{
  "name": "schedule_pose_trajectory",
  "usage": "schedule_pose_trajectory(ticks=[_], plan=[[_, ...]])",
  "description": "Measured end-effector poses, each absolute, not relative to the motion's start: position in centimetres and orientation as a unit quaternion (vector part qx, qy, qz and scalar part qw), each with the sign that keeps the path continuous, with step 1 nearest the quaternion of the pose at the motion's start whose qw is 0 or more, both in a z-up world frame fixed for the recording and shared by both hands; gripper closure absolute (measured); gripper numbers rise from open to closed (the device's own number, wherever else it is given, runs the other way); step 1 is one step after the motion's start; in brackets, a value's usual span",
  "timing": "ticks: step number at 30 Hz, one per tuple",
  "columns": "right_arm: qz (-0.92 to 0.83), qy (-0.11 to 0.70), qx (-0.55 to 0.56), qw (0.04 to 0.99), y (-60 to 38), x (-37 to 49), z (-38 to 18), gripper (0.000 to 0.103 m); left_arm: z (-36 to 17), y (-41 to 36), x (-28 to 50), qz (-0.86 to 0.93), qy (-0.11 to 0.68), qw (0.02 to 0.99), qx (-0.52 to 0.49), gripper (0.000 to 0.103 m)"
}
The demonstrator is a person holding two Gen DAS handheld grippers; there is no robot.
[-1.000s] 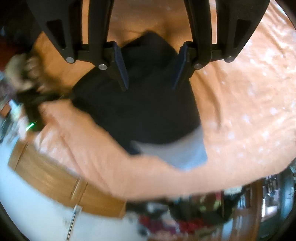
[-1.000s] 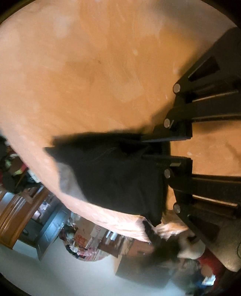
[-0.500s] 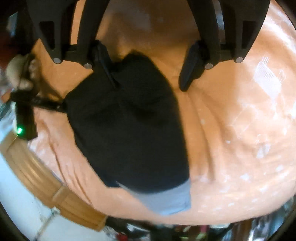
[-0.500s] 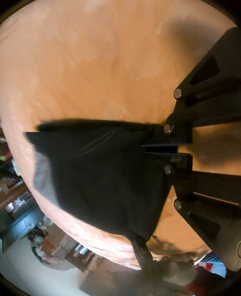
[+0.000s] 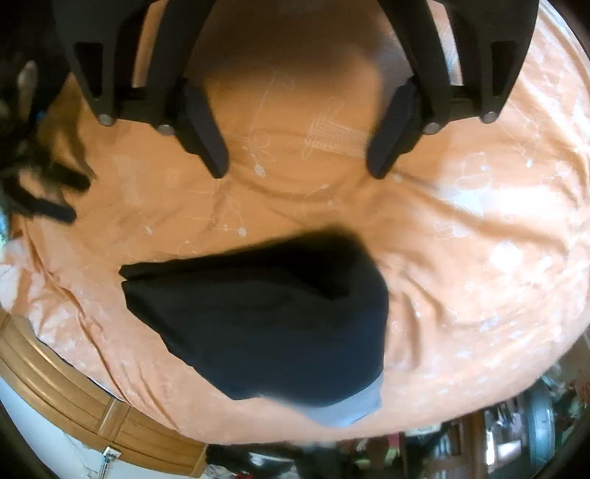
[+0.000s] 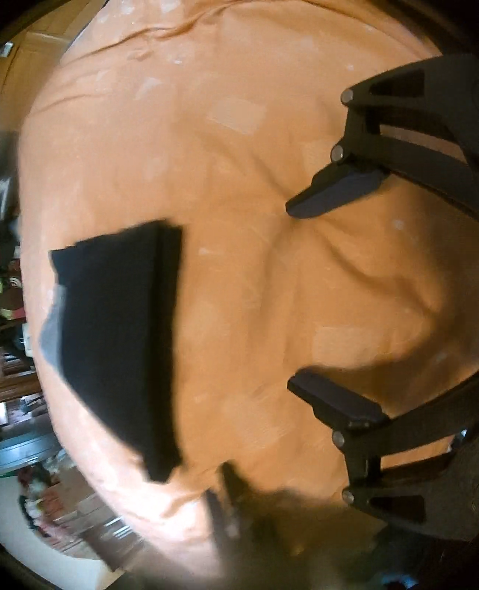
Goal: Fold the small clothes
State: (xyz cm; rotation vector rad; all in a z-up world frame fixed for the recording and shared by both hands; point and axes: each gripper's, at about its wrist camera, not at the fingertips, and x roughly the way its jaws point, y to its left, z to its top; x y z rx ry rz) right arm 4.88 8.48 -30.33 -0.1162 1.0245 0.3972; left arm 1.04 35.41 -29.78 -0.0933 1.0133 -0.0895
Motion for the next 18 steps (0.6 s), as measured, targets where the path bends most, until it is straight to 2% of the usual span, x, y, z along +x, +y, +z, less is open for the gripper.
schedule_pose_trajectory(ticks=[2, 4, 18], plan=[[0.192, 0.477, -0.071, 0.854, 8.6, 4.7, -30.7, 0.000, -30.1, 35.1, 1.3, -0.041, 0.487, 0.871, -0.047, 0.008], [0.188, 0.481, -0.080, 0.852, 9.0, 5.1, -31.2, 0.000, -30.3, 34.9, 1.5, -0.031, 0.488, 0.871, -0.046, 0.001], [0.178, 0.471, -0.076, 0.860, 10.2, 6.7, -31.8, 0.000, -31.4, 34.2, 2.1, 0.001, 0.469, 0.882, -0.045, 0.000]])
